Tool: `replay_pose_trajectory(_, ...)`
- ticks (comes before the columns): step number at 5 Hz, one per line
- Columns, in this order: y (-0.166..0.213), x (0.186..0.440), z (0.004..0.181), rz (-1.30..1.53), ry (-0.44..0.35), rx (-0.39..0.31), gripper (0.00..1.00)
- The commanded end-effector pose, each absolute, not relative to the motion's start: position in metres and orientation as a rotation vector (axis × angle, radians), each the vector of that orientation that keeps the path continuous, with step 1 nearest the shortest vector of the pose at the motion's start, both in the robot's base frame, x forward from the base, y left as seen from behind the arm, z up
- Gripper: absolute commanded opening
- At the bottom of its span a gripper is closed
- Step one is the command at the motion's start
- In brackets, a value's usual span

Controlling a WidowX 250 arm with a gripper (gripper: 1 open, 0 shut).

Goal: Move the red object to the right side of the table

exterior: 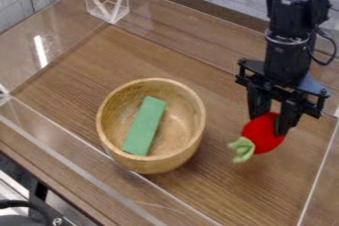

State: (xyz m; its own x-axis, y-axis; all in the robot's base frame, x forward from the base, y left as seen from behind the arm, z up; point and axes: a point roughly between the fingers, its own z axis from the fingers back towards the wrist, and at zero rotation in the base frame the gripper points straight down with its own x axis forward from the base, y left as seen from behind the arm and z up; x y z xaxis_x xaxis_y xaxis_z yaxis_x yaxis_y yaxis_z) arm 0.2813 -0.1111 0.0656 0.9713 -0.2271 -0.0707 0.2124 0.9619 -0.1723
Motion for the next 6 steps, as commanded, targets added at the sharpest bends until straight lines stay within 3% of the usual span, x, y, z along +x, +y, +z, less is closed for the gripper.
replay_pose_trajectory(1, -0.113, 0.284, 0.085, -0.188, 0.043, -0.181, 1.0)
replay_pose_trajectory(4, -0.09, 0.289, 0.113, -0.132, -0.012, -0.159, 1.0)
replay_pose_trajectory(6, -0.046, 0.298, 0.141, 0.005, -0.102, -0.117, 1.0)
